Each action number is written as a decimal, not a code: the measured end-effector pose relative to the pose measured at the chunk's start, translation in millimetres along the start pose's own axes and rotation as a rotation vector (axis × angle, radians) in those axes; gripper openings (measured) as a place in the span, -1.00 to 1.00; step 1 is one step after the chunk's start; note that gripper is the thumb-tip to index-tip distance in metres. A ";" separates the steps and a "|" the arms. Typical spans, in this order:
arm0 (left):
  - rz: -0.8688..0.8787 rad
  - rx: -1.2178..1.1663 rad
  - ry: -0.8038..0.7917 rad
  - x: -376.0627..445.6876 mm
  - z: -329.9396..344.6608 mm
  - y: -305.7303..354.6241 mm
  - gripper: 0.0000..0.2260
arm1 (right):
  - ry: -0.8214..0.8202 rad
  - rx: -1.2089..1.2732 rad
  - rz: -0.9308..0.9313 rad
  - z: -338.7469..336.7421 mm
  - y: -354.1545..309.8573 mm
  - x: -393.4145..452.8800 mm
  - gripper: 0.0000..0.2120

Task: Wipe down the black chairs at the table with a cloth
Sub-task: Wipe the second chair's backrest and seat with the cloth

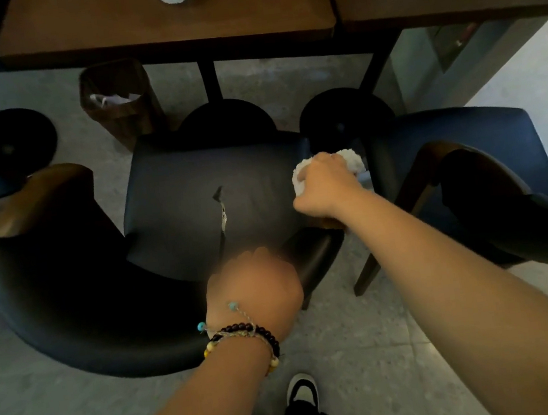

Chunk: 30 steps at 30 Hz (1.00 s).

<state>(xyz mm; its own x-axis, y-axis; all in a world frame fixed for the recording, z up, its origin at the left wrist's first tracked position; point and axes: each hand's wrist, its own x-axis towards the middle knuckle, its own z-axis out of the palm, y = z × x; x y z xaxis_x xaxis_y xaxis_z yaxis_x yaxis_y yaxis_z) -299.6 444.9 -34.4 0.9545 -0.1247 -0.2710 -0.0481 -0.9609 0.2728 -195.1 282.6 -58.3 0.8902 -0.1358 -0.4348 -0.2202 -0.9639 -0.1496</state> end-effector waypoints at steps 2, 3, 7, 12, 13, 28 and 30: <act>0.004 0.001 -0.007 -0.7 -1.1 1.3 -0.78 | 0.028 0.055 -0.065 8.5 4.9 -14.2 -0.56; 0.005 0.001 -0.009 -0.3 -1.7 1.9 -0.78 | 0.021 0.099 -0.072 9.6 7.7 -17.3 -0.54; 0.001 -0.013 -0.019 0.4 -2.8 2.2 -0.77 | 0.015 0.049 0.002 3.6 7.2 4.7 -0.61; 0.007 -0.029 -0.011 0.5 -2.9 2.6 -0.78 | -0.042 0.179 0.193 -5.1 10.7 46.9 -0.59; 0.004 -0.028 -0.012 0.7 -2.9 2.7 -0.78 | -0.050 0.191 0.195 -4.7 11.3 50.8 -0.60; 0.001 -0.024 -0.006 0.3 -0.8 0.8 -0.79 | -0.073 0.164 0.094 -11.9 7.8 43.2 -0.82; 0.006 -0.022 -0.003 0.9 -0.5 1.1 -0.79 | -0.033 0.346 0.195 -9.3 13.4 43.9 -0.79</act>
<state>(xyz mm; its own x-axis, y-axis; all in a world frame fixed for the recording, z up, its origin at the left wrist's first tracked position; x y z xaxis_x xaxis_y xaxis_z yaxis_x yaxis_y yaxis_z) -298.6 443.9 -33.9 0.9534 -0.1311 -0.2716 -0.0473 -0.9545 0.2944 -155.2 261.6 -71.2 0.8066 -0.2960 -0.5117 -0.5100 -0.7861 -0.3491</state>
